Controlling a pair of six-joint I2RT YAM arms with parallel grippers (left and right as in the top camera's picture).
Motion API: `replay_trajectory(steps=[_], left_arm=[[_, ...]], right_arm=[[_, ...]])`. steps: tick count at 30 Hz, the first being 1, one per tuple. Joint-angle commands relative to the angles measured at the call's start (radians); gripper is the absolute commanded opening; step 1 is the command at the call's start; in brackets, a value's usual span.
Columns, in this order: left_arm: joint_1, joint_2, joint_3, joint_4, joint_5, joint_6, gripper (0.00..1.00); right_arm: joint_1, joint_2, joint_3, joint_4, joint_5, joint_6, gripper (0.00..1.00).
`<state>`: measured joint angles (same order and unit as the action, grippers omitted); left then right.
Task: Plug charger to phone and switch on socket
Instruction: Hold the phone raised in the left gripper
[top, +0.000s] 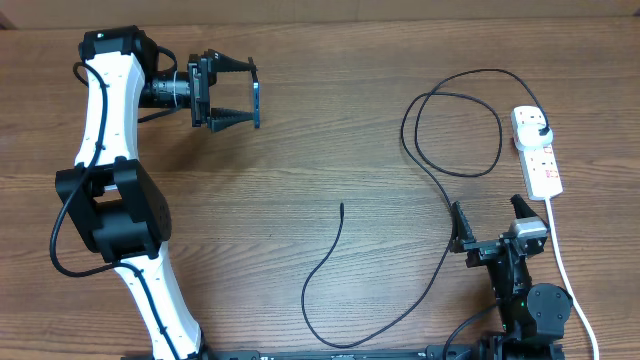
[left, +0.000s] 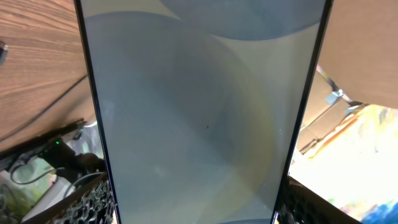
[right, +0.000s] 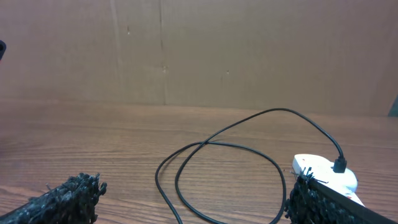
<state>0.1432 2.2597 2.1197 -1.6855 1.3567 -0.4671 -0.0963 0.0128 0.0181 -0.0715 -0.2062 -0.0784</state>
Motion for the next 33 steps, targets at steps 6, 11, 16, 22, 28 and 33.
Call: replay_trajectory(steps=[6, 11, 16, 22, 28, 33], left_arm=[[-0.007, 0.001, 0.031, -0.004, -0.021, 0.095, 0.04], [-0.007, 0.001, 0.031, 0.007, -0.085, 0.1, 0.04], [-0.008, 0.001, 0.031, 0.015, -0.085, 0.124, 0.04], [-0.008, 0.001, 0.031, 0.015, -0.085, 0.124, 0.04], [-0.008, 0.001, 0.031, 0.018, -0.085, 0.124, 0.04], [-0.008, 0.001, 0.031, 0.018, -0.085, 0.124, 0.04]], right_arm=[[0.006, -0.01, -0.01, 0.006, -0.005, 0.002, 1.0], [0.006, -0.01, -0.01, 0.006, -0.005, 0.002, 1.0], [0.006, -0.01, -0.01, 0.006, -0.005, 0.002, 1.0], [0.006, -0.01, -0.01, 0.006, -0.005, 0.002, 1.0], [0.006, -0.01, -0.01, 0.006, -0.005, 0.002, 1.0], [0.006, -0.01, -0.01, 0.01, -0.005, 0.002, 1.0]])
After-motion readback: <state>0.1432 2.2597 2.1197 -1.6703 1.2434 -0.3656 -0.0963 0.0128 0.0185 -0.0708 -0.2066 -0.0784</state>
